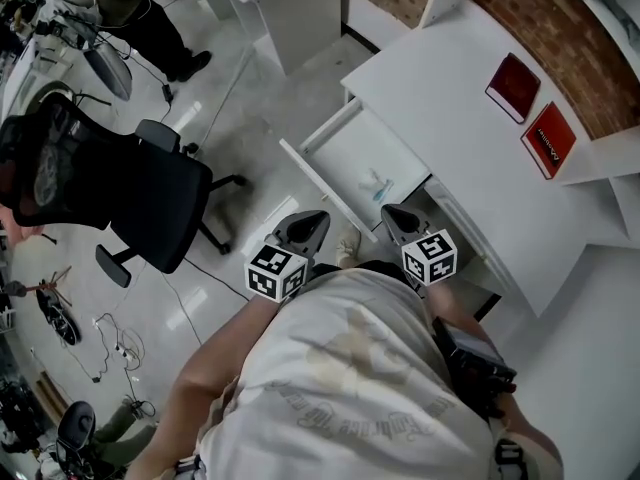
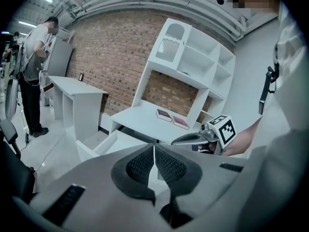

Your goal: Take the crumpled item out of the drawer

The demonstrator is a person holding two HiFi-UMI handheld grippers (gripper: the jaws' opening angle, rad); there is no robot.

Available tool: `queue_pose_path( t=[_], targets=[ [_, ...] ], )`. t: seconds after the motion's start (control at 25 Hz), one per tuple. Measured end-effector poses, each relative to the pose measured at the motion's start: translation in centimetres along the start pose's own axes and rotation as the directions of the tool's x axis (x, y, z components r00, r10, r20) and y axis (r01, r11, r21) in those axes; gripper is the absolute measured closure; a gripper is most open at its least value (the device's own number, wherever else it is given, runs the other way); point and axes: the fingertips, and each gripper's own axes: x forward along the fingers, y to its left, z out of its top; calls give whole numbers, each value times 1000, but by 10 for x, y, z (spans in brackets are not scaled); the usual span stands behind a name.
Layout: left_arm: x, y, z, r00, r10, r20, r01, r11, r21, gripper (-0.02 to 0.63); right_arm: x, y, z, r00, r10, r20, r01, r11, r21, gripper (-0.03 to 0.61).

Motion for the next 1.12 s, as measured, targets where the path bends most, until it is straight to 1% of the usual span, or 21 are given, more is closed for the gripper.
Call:
queue_pose_path(
  t=[0.24,0.4,0.72,0.92,1.12],
  targets=[
    [18,10,6,1000,5,-18,-5,1000,-7,586,14,-23,-9,997,-27,-69,25,999,-31,554],
    [29,12,7,999,7,-33,-7,1000,-11,586,21,-33,-16,995,-5,-100,1,999,-45,554],
    [45,27,2,998,30,-59,-33,998,-55,586,42,-48,-36,982,4,-190,-22,995,-93,554],
    [58,33,1,996,34,-77,-39,997,-66,586,53,-66,-38,977,-4,-215,-13,997,-76,552],
    [65,31,7,996,41,-85,-48,996,-74,586,55,-75,-34,974,17,-228,-33,997,-69,551]
  ],
)
